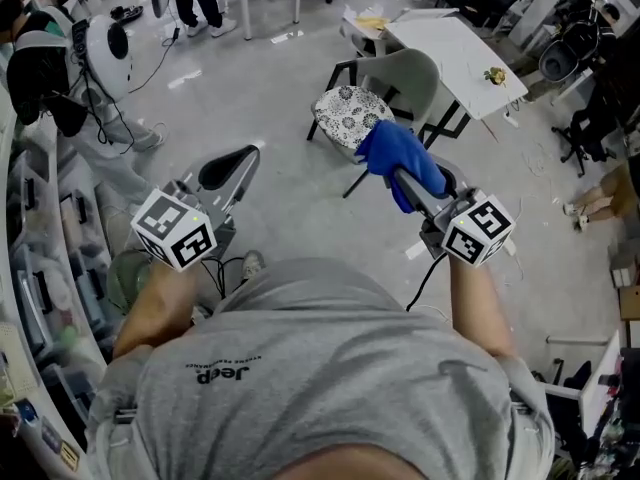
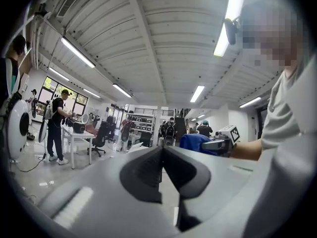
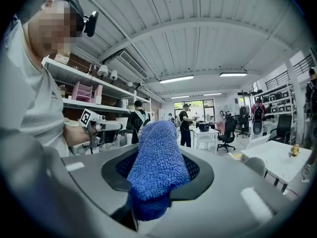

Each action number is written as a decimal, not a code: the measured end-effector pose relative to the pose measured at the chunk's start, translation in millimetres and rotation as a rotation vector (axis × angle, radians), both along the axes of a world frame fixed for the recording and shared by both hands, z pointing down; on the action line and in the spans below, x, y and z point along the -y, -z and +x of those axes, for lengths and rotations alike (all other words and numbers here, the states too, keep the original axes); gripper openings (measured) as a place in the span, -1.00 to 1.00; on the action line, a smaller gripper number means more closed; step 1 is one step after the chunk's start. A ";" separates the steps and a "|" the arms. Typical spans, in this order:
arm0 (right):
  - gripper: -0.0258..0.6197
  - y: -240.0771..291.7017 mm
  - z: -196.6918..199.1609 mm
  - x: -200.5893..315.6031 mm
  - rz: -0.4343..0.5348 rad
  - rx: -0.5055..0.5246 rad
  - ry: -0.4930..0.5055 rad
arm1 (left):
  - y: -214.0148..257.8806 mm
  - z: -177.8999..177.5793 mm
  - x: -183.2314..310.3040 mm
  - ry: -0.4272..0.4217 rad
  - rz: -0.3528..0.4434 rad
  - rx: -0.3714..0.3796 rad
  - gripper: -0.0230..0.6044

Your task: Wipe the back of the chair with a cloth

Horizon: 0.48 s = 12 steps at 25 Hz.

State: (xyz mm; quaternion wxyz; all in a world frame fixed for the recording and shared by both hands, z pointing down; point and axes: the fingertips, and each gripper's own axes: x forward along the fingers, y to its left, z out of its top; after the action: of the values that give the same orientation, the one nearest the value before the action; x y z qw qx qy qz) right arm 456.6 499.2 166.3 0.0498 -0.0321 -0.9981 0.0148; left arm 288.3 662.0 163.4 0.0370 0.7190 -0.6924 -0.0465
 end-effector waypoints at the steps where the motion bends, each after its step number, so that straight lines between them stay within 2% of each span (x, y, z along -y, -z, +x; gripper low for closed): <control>1: -0.47 -2.6 -6.9 2.9 -0.006 0.000 -0.004 | -2.4 -7.5 2.9 -0.004 0.001 -0.004 -0.74; 5: -0.47 -9.0 -50.1 12.0 -0.018 -0.024 -0.035 | -14.0 -53.3 19.8 -0.038 0.009 -0.029 -0.74; 12: -0.47 -5.0 -166.0 53.2 -0.020 -0.021 -0.127 | -18.3 -178.7 78.6 -0.132 0.032 -0.045 -0.74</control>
State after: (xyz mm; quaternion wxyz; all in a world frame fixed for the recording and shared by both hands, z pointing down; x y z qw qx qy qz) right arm 290.6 445.9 171.3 0.0588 0.0311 -0.9974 0.0281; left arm 109.6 583.4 181.8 0.0437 0.7624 -0.6417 -0.0711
